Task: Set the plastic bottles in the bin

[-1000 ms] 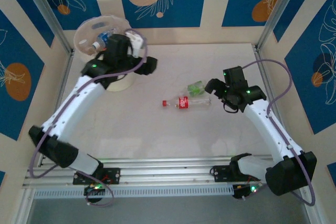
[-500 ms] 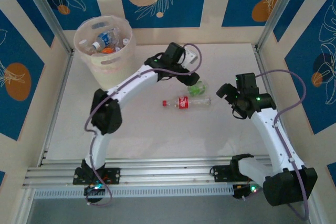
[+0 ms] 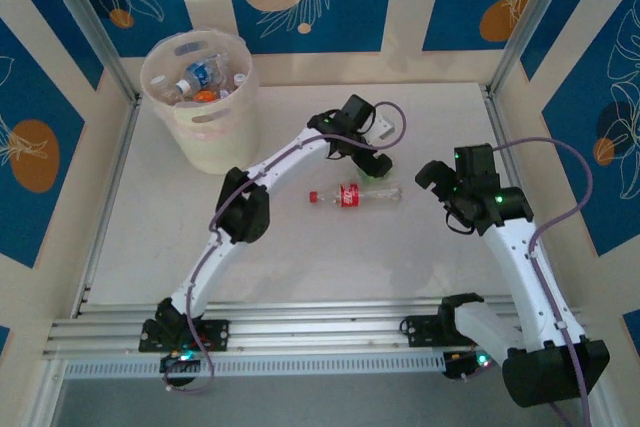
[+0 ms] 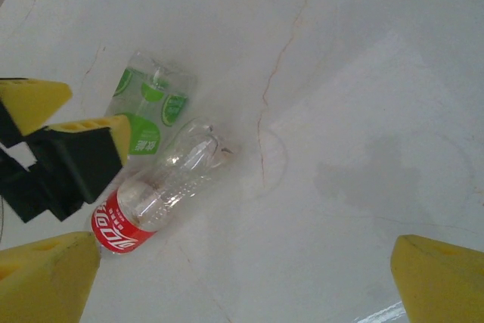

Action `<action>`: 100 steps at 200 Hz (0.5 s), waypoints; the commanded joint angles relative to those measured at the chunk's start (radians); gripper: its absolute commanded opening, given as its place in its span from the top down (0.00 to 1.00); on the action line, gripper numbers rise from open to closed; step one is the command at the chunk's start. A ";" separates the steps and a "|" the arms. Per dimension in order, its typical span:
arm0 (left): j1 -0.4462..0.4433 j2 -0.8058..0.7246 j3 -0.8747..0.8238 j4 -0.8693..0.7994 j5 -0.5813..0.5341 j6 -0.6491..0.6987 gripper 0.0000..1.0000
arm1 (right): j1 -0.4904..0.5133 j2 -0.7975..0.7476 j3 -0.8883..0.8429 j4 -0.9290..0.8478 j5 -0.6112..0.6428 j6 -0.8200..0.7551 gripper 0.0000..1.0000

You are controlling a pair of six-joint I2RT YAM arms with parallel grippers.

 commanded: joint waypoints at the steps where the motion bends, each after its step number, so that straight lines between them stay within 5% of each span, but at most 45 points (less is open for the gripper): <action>1: -0.009 0.030 0.038 -0.040 0.054 0.036 0.00 | -0.004 -0.019 -0.015 -0.007 -0.020 0.020 0.01; 100: -0.005 0.135 0.126 -0.106 -0.053 0.040 0.11 | 0.016 -0.054 -0.029 0.013 -0.029 0.026 0.01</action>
